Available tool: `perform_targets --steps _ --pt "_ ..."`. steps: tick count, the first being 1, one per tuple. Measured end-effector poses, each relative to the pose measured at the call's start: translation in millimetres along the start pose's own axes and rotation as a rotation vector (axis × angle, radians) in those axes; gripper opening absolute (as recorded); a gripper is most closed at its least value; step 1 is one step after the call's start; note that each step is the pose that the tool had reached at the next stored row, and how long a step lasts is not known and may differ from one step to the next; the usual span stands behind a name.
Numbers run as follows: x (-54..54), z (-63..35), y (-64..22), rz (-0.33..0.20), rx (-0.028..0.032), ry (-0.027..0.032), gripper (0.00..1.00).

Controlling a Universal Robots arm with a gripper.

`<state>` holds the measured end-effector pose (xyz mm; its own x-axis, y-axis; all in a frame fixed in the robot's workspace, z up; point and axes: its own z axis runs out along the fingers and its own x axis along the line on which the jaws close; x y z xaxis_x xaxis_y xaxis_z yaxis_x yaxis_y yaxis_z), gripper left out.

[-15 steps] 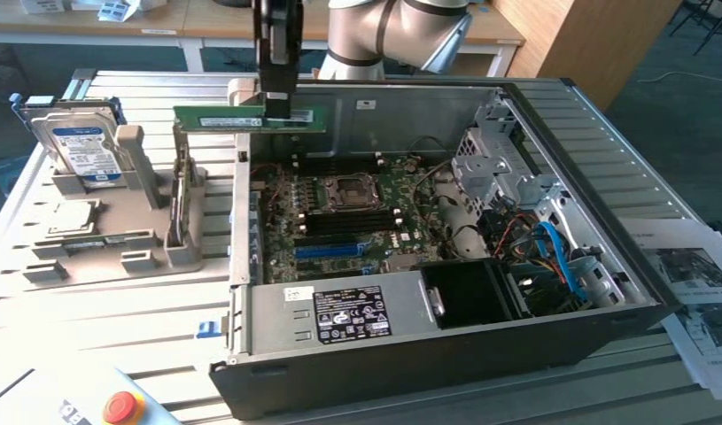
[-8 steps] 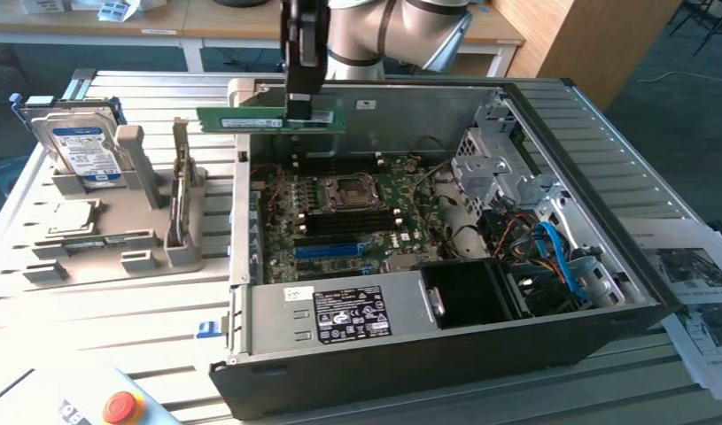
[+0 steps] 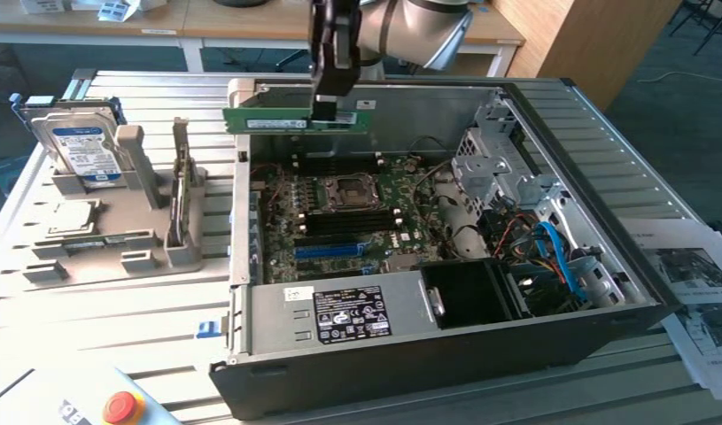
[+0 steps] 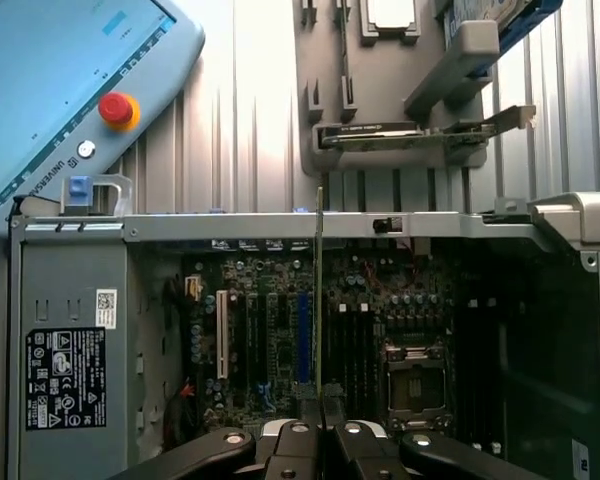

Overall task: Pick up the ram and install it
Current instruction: 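Pick up the ram and move it above insertion slot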

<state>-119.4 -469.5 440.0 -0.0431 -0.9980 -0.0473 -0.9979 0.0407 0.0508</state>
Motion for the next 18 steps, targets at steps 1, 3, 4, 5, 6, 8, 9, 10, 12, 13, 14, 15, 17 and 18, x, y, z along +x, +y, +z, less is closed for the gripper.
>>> perform_targets --steps 1,3,4,5,6,8,9,10,12,13,14,15,17,18 --pt "0.1 -0.1 -2.7 0.0 -0.0002 -0.0001 0.12" --pt "0.4 -0.4 -8.2 0.0 -0.0006 -0.0001 0.12" --pt "0.5 -0.6 -11.3 0.0 -0.0008 -0.0002 0.12" --pt "0.6 -0.7 -14.1 0.0 -0.001 -0.0003 0.12" --pt "0.7 -0.9 -16.9 0.0 -0.0013 -0.0004 0.12" --pt "0.9 -1.2 -22.4 0.0 -0.0017 -0.0004 0.12" --pt "1.1 -1.3 -25.1 0.0 -0.0019 -0.0005 0.12" --pt "1.2 -1.5 -27.9 -0.001 -0.0021 -0.0005 0.12" --pt "1.5 -1.8 -33.5 -0.001 -0.0026 -0.0006 0.12" --pt "1.6 -1.9 -36.2 -0.001 -0.0029 -0.0006 0.12" --pt "1.7 -2.1 -39.0 -0.001 -0.0031 -0.0006 0.12" --pt "1.9 -2.2 -41.7 -0.001 -0.0035 -0.0007 0.12" --pt "2.1 -2.5 -47.2 -0.001 -0.0046 -0.0005 0.12" --pt "2.2 -2.6 -49.7 -0.001 -0.0052 -0.0005 0.12"
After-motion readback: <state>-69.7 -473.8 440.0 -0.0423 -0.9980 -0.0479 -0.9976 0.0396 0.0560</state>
